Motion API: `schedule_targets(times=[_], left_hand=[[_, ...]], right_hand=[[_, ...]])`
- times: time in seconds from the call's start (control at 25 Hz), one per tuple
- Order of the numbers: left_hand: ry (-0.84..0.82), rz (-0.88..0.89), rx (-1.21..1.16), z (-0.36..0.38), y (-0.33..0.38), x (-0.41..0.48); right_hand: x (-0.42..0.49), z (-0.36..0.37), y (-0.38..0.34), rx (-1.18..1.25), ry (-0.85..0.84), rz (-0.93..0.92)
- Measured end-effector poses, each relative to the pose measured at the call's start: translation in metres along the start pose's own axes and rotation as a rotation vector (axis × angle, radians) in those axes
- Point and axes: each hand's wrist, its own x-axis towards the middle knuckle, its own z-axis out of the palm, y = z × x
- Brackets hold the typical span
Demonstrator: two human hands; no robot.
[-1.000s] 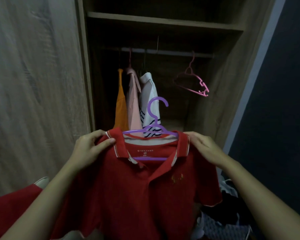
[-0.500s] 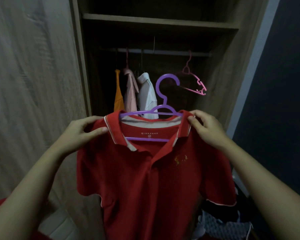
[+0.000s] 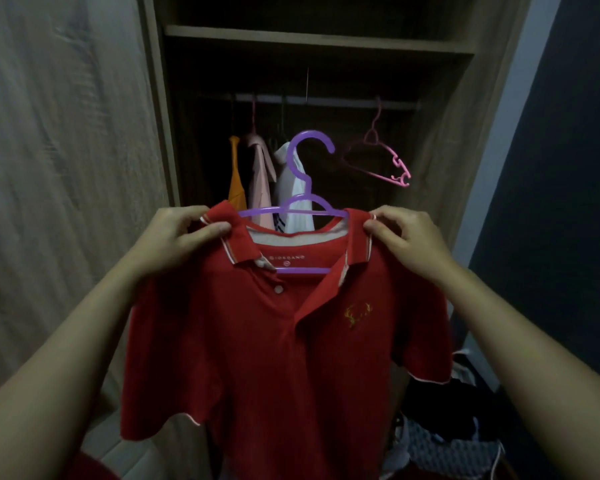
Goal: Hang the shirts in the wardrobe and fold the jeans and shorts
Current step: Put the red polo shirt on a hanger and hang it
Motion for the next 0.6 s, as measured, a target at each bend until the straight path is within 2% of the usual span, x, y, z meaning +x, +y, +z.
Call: schedule_targets(times=[0.12, 0.24, 0.28, 0.44, 0.6], left_hand=[[0.047, -0.113, -0.113, -0.011, -0.010, -0.002], [0.098, -0.174, -0.149, -0.021, -0.016, -0.003], [0.120, -0.191, -0.141, -0.026, -0.020, -0.004], [0.100, -0.217, -0.069, -0.040, -0.022, -0.010], [0.085, -0.214, -0.047, -0.026, -0.015, -0.020]], right_hand=[[-0.015, -0.002, 0.023, 0.081, 0.022, 0.115], [-0.041, 0.020, 0.035, 0.422, -0.052, 0.285], [-0.049, 0.028, 0.041, 0.455, -0.084, 0.311], [-0.067, 0.039, 0.084, 0.337, -0.085, 0.491], [-0.073, 0.056, 0.108, 0.094, -0.463, 0.531]])
